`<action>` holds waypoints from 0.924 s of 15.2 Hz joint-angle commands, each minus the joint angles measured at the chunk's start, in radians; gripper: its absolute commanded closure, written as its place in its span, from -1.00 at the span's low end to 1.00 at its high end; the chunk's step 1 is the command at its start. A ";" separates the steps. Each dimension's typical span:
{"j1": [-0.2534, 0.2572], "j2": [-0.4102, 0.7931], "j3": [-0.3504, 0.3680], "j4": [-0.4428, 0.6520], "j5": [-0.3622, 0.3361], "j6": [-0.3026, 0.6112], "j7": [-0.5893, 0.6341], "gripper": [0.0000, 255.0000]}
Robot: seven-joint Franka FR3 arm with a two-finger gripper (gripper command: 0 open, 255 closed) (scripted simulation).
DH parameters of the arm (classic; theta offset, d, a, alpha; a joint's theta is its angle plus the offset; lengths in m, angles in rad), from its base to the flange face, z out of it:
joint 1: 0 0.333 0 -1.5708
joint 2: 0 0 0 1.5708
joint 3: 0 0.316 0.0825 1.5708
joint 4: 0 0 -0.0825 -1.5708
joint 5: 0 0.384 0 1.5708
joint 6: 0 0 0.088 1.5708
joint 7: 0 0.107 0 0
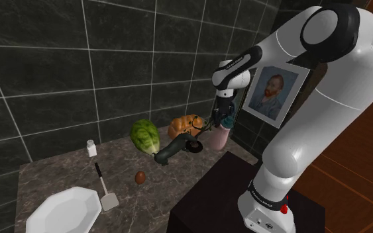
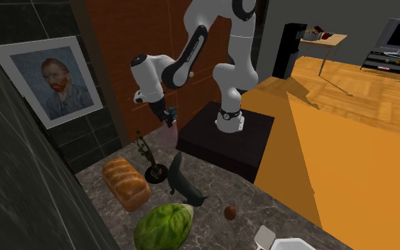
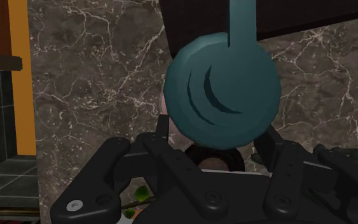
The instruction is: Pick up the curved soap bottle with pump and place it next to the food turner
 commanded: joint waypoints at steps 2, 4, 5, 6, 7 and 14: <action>0.000 -0.030 0.004 0.018 -0.006 -0.047 0.005 1.00; 0.000 -0.049 0.006 0.030 -0.010 -0.077 0.008 1.00; 0.000 -0.058 0.008 0.036 -0.012 -0.092 0.009 1.00; -0.001 -0.067 0.009 0.042 -0.013 -0.107 0.010 1.00; -0.001 -0.075 0.010 0.048 -0.014 -0.122 0.011 1.00; -0.001 -0.127 0.020 0.100 -0.021 -0.224 0.016 1.00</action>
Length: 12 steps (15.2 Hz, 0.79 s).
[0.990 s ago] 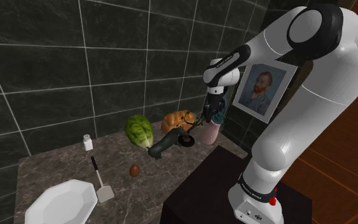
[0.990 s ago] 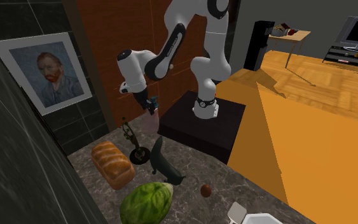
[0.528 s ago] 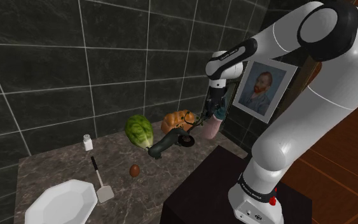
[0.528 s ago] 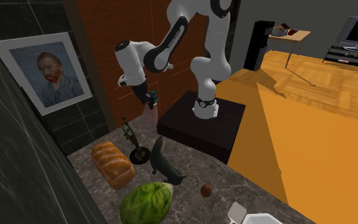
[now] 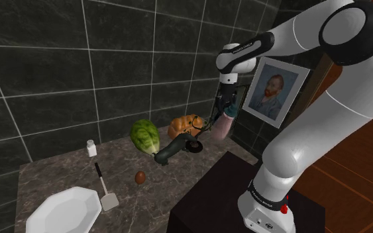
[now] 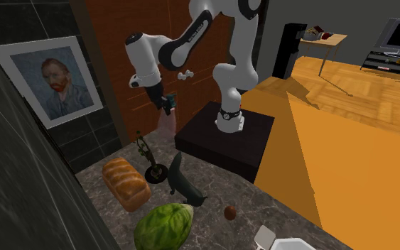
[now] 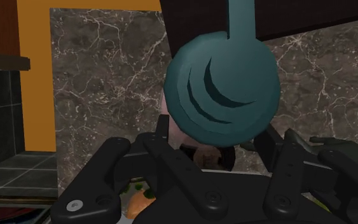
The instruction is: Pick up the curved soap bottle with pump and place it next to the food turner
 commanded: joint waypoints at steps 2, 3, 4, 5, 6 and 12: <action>-0.001 -0.024 0.004 0.022 -0.004 -0.046 0.001 1.00; -0.001 -0.030 0.005 0.030 -0.004 -0.060 0.001 1.00; -0.001 -0.036 0.007 0.039 -0.004 -0.074 0.002 1.00; -0.001 -0.041 0.008 0.048 -0.004 -0.089 0.002 1.00; -0.001 -0.046 0.010 0.058 -0.005 -0.103 0.002 1.00; 0.001 -0.071 0.018 0.117 -0.005 -0.187 0.002 1.00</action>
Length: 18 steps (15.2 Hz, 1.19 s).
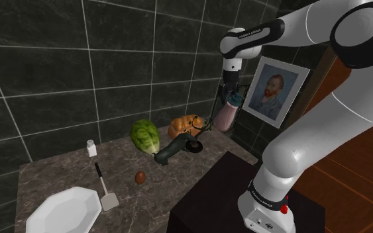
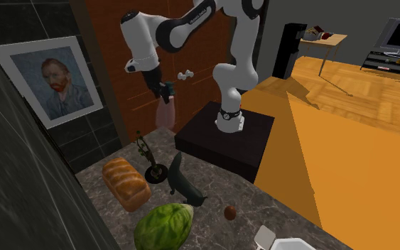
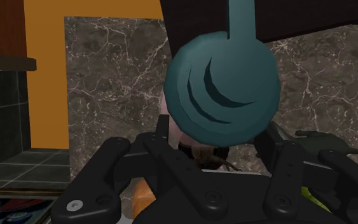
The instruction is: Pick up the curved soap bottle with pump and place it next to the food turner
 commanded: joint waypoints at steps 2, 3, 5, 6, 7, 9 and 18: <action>0.000 -0.012 0.003 0.031 -0.001 -0.043 -0.002 1.00; 0.000 -0.015 0.004 0.042 -0.001 -0.057 -0.002 1.00; 0.000 -0.020 0.007 0.065 0.000 -0.084 -0.003 1.00; 0.001 -0.022 0.008 0.076 0.000 -0.098 -0.003 1.00; 0.001 -0.024 0.009 0.088 0.001 -0.111 -0.004 1.00; 0.002 -0.026 0.011 0.106 0.001 -0.132 -0.005 1.00; 0.089 -0.114 0.167 0.017 0.091 -0.144 0.216 1.00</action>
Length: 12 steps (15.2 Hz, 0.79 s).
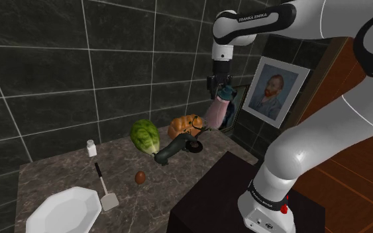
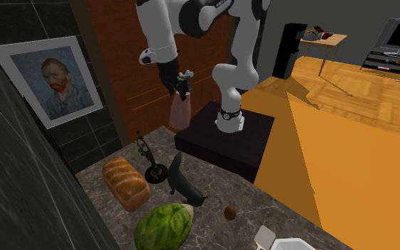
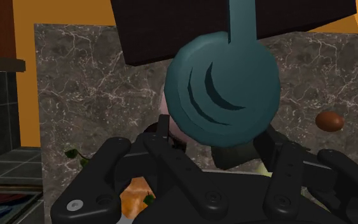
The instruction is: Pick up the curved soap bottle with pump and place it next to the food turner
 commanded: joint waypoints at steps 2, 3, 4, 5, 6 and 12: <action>0.032 -0.016 0.054 -0.015 0.038 -0.002 0.076 1.00; 0.043 -0.018 0.071 -0.018 0.051 -0.002 0.100 1.00; 0.054 -0.018 0.089 -0.019 0.064 -0.001 0.123 1.00; 0.065 -0.018 0.106 -0.019 0.077 0.000 0.147 1.00; 0.076 -0.016 0.123 -0.018 0.090 0.001 0.171 1.00; 0.141 0.018 0.225 0.010 0.164 0.014 0.311 1.00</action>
